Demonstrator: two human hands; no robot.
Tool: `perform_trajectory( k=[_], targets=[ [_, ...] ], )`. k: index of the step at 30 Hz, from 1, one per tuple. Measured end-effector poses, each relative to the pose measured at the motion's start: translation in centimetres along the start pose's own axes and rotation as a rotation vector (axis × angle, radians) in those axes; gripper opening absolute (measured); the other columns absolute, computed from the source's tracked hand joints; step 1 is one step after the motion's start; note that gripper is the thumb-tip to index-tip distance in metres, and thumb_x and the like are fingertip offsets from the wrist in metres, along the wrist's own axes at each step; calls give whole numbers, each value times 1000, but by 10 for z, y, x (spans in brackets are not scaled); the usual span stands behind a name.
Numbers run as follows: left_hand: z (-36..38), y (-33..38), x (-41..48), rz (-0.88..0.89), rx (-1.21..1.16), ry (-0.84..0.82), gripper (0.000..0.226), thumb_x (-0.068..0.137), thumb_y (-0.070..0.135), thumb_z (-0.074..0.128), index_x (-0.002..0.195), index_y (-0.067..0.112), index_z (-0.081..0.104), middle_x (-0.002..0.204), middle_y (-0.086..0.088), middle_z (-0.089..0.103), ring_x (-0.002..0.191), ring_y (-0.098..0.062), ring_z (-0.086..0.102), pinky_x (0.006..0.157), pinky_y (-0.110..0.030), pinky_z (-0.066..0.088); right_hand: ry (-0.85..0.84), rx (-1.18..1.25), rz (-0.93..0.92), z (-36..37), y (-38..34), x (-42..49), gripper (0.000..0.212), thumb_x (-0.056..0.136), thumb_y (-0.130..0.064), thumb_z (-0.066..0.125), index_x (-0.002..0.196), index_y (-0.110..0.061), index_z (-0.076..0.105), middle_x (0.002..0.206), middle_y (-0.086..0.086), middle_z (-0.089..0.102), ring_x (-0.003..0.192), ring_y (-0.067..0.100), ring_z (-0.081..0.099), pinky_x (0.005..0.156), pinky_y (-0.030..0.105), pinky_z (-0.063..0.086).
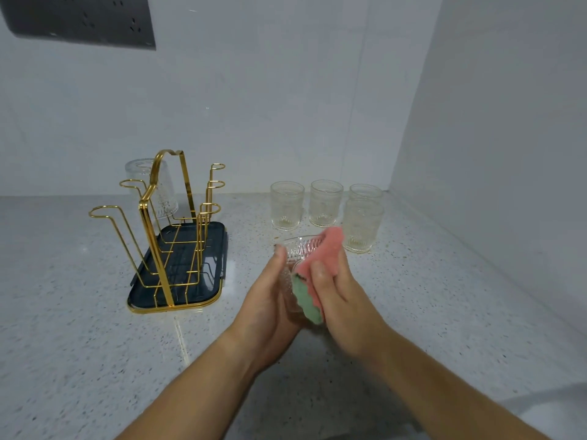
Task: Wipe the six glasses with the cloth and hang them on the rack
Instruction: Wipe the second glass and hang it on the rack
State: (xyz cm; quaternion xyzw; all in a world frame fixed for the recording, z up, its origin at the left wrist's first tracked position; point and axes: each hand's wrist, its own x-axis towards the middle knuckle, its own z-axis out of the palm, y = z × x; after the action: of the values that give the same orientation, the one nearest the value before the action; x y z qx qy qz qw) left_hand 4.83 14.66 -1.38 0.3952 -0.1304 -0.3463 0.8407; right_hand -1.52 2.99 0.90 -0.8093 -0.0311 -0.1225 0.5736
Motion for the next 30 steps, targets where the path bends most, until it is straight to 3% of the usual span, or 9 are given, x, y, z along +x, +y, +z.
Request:
perform_trajectory(
  k=[2,4,9,13,16,19,21,26,30],
  targets=[
    [-2,-1,2,0,5,18,80,93,60,65,152,7,50,149,-22,59,139,-35,56,120,-51,37,-16,-118,-49,0,5,-13,38,108,-44,34,131,-70,20,123,-30,53,117,-18,52,97,7,43],
    [-4,-3,5,28,-28,49,96,84,56,81,155,6,40,150,-27,55,138,-41,56,119,-55,40,-18,-241,-80,-4,14,-24,43,107,-46,34,149,-49,24,124,-20,58,116,-5,57,100,19,45],
    [-6,-7,8,86,79,15,86,83,59,77,149,11,50,146,-25,59,137,-50,53,115,-70,37,103,-22,-9,-19,-4,-21,40,110,-38,27,98,-16,59,67,-8,62,62,6,58,60,30,55],
    [-3,-9,5,83,193,1,60,86,56,67,128,13,72,119,-19,72,97,-33,72,90,-50,54,204,-19,-137,-32,-31,-2,30,107,-31,35,100,-25,64,88,-10,61,62,-4,58,61,13,52],
    [-2,-5,5,102,152,-12,58,81,56,69,119,13,78,116,-19,74,99,-29,72,92,-47,53,70,-275,-224,-38,-37,6,21,107,-28,42,103,-26,63,108,-4,47,63,1,56,61,20,52],
    [-4,-2,5,109,133,15,61,82,58,67,122,12,77,133,-28,67,116,-39,64,101,-52,51,-27,-279,-162,-48,-36,8,14,103,-32,50,113,-24,57,87,-8,63,58,3,59,58,24,54],
    [-4,-1,3,107,152,24,66,83,59,66,125,8,75,135,-32,64,118,-42,62,106,-58,48,-74,-345,-144,-55,-37,6,15,99,-40,54,102,-27,59,70,-5,69,57,6,63,59,25,54],
    [-4,-3,1,85,225,-38,76,90,58,68,133,-5,64,132,-41,59,115,-44,62,108,-59,46,-362,-216,27,-72,-46,4,25,89,-41,59,85,-20,70,74,0,74,68,5,70,66,14,53],
    [-3,-8,2,32,238,-147,88,74,60,85,120,-13,63,102,-30,66,91,-36,64,82,-41,56,-640,-237,198,-81,-47,6,36,100,-35,61,84,-4,69,77,-3,71,75,9,68,74,17,52]
  ],
)
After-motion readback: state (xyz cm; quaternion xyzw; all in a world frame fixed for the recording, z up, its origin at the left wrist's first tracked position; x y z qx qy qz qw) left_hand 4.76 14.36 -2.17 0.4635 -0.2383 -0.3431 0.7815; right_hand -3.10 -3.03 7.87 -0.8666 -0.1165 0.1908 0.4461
